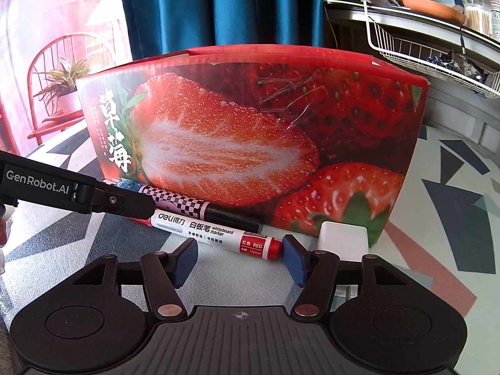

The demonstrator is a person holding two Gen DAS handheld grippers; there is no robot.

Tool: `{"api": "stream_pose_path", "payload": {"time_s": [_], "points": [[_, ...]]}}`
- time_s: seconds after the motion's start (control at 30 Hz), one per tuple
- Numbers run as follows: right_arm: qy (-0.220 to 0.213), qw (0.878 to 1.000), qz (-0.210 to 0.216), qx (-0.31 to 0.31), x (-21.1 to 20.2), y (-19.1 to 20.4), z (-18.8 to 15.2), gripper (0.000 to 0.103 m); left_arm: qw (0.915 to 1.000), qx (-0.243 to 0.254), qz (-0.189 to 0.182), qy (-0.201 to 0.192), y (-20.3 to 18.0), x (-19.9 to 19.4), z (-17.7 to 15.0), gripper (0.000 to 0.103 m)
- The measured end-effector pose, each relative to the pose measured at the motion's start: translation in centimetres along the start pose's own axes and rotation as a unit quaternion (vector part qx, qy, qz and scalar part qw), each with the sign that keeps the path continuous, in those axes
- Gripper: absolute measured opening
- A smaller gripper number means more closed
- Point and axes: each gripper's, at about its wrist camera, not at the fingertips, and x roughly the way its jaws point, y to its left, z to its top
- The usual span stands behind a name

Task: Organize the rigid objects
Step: 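Grasp the red whiteboard marker with the left gripper, then lift the red marker with the left gripper over the box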

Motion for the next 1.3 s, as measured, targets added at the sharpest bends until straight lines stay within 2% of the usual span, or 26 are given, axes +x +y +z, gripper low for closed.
{"api": "stream_pose_path", "payload": {"time_s": [0.1,0.23,0.4,0.53,0.8,0.97,1.1,1.3], "points": [[0.0,1.0,0.0,-0.003,0.0,0.1,0.0,0.057,0.9999,-0.007,0.005,0.011,0.1,0.4,-0.3,0.047],[0.0,1.0,0.001,-0.005,0.0,0.2,0.0,0.057,0.9999,0.001,0.011,0.003,-0.1,0.6,-0.4,0.047],[0.0,1.0,0.002,-0.004,0.0,0.3,-0.1,0.058,0.9998,-0.01,0.016,-0.008,0.4,0.9,-0.1,0.046],[0.0,1.0,0.002,-0.005,0.0,0.3,-0.1,0.058,0.9997,0.004,0.02,-0.016,0.1,1.1,-0.3,0.044],[0.0,1.0,0.003,-0.001,0.0,0.3,-0.1,0.059,0.9997,-0.001,0.017,-0.02,0.2,0.8,-0.7,0.036],[-0.006,1.0,0.002,0.014,-0.3,-0.3,-0.1,0.049,0.9992,0.023,0.028,-0.017,-0.6,0.3,-1.3,0.035],[-0.006,1.0,0.002,0.021,-0.6,-0.5,-0.2,0.043,0.9993,0.021,0.027,-0.012,-0.5,-0.1,-1.3,0.035],[-0.006,1.0,-0.001,0.018,-1.7,-0.2,-0.3,0.042,0.999,0.029,0.026,-0.021,-1.0,-1.5,-1.3,0.035]]}}
